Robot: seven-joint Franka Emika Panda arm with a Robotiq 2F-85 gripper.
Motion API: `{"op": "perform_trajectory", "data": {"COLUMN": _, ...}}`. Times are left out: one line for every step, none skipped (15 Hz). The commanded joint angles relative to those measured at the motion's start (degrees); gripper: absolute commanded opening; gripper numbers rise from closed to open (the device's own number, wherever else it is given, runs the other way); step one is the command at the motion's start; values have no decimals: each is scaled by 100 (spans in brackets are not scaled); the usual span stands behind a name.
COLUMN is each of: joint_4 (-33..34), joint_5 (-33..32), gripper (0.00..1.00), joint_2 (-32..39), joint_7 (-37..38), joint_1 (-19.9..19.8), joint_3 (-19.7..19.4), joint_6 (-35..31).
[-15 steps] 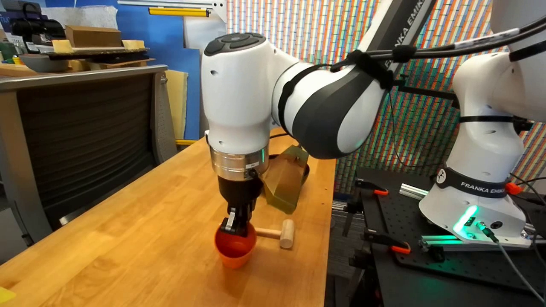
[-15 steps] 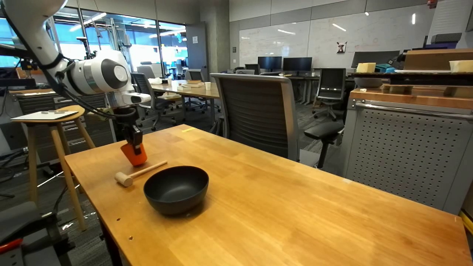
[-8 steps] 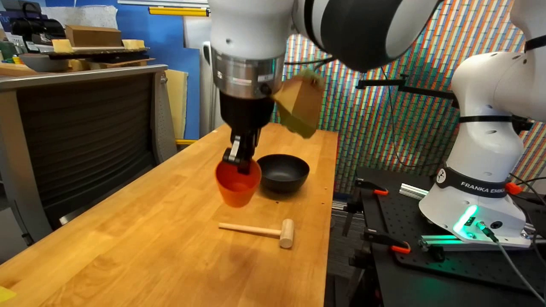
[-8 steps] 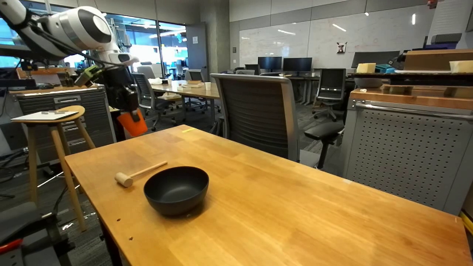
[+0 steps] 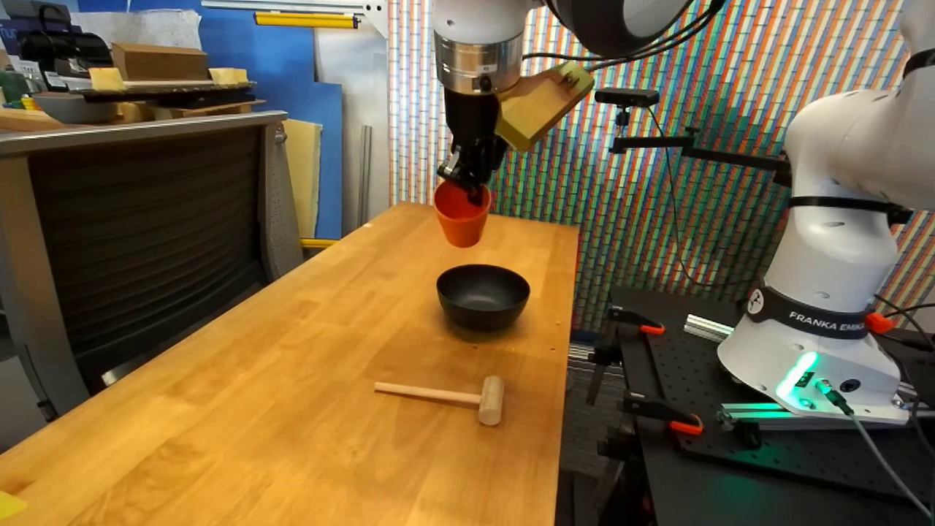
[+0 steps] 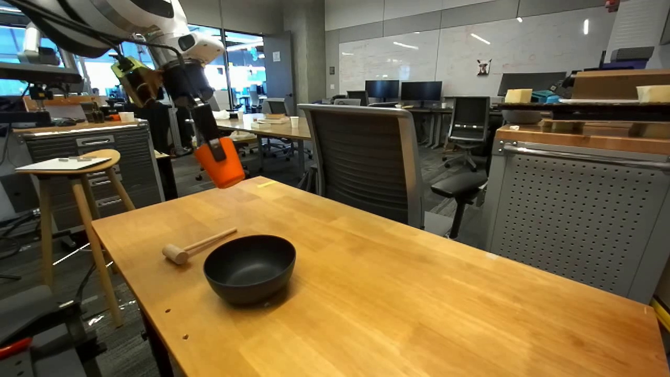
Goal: Put the cup in the bowl
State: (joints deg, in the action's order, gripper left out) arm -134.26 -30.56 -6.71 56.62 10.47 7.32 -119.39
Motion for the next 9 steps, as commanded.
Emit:
{"op": "perform_trajectory", "data": {"joint_4": -472, "joint_5": 263, "gripper": 1, "joint_2": -45, "joint_7": 622, "joint_1": -429, "joint_3": -86, "joint_6": -273}}
{"op": "perform_trajectory", "data": {"joint_4": -643, "joint_5": 409, "gripper": 1, "joint_2": -26, "joint_7": 678, "joint_1": -545, "joint_3": -164, "joint_6": -424}}
{"op": "perform_trajectory", "data": {"joint_4": -765, "joint_5": 539, "gripper": 1, "joint_2": 0, "joint_7": 765, "joint_1": -642, "joint_3": -227, "joint_6": -576}}
{"op": "perform_trajectory", "data": {"joint_4": -898, "joint_5": 744, "gripper": 1, "joint_2": 60, "joint_7": 737, "joint_1": -732, "joint_3": -312, "joint_6": -785}}
{"op": "perform_trajectory", "data": {"joint_4": -1036, "joint_5": 957, "gripper": 1, "joint_2": 139, "joint_7": 685, "joint_1": -823, "joint_3": -403, "joint_6": -1068}}
{"op": "perform_trajectory", "data": {"joint_4": -1144, "joint_5": 1174, "gripper": 1, "joint_2": 238, "joint_7": 625, "joint_1": -908, "joint_3": -491, "joint_6": -1368}}
{"op": "perform_trajectory", "data": {"joint_4": -1225, "joint_5": 1376, "gripper": 1, "joint_2": 326, "joint_7": 600, "joint_1": -980, "joint_3": -566, "joint_6": -1654}}
{"op": "perform_trajectory", "data": {"joint_4": -1278, "joint_5": 1601, "gripper": 1, "joint_2": 469, "joint_7": 501, "joint_1": -1023, "joint_3": -623, "joint_6": -1946}}
{"op": "perform_trajectory", "data": {"joint_4": -1318, "joint_5": 1781, "gripper": 1, "joint_2": 588, "joint_7": 417, "joint_1": -1064, "joint_3": -674, "joint_6": -2215}}
